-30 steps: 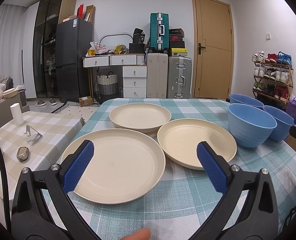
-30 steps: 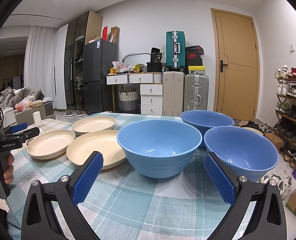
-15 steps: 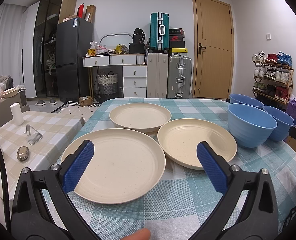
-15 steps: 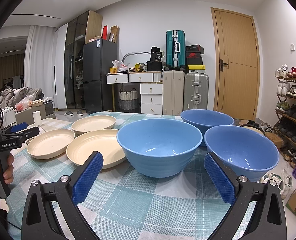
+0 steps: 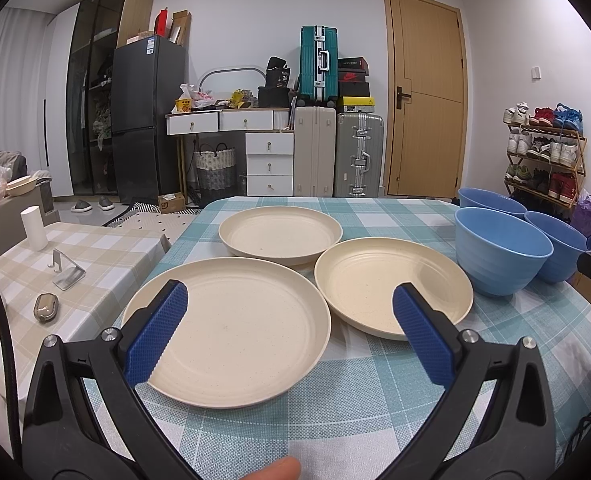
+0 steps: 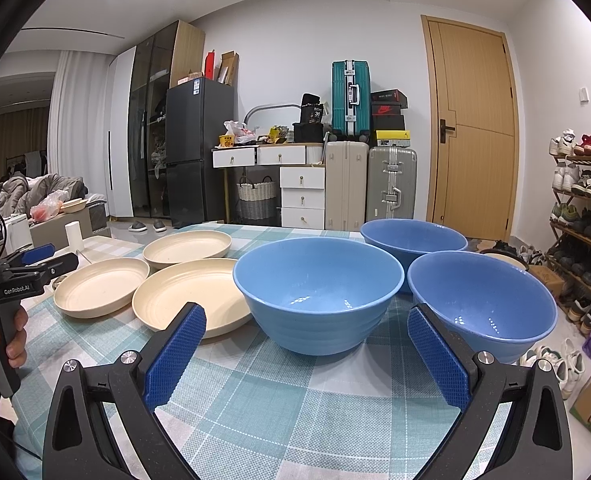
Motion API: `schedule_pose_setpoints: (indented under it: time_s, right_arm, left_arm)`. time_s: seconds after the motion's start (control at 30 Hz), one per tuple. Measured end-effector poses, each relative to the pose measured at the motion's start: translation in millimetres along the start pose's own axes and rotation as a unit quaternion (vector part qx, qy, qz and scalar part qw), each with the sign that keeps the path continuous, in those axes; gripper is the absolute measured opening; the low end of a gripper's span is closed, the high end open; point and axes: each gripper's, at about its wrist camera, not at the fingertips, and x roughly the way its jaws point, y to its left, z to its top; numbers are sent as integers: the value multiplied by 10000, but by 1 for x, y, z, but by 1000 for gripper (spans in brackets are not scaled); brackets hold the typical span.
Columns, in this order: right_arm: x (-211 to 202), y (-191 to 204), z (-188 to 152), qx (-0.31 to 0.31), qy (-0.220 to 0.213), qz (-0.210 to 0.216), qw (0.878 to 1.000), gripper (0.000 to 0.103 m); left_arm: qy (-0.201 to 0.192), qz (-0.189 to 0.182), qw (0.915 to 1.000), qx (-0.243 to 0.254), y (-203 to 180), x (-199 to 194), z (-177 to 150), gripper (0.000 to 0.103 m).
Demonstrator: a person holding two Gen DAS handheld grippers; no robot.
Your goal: Organize plates and bowls
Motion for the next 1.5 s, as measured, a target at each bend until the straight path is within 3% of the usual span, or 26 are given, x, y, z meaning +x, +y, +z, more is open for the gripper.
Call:
schedule_pose_setpoints:
  time_s: [0.97,1.5]
  right_arm:
    - [0,2,0,-46,54,0,10000,103]
    - [10,3,5,-46,395,-202,9990,103]
  left_arm:
    - [-10,-11,10000,29,0,0,0,103]
    - [157,115,9995,-228,15,2,2,103]
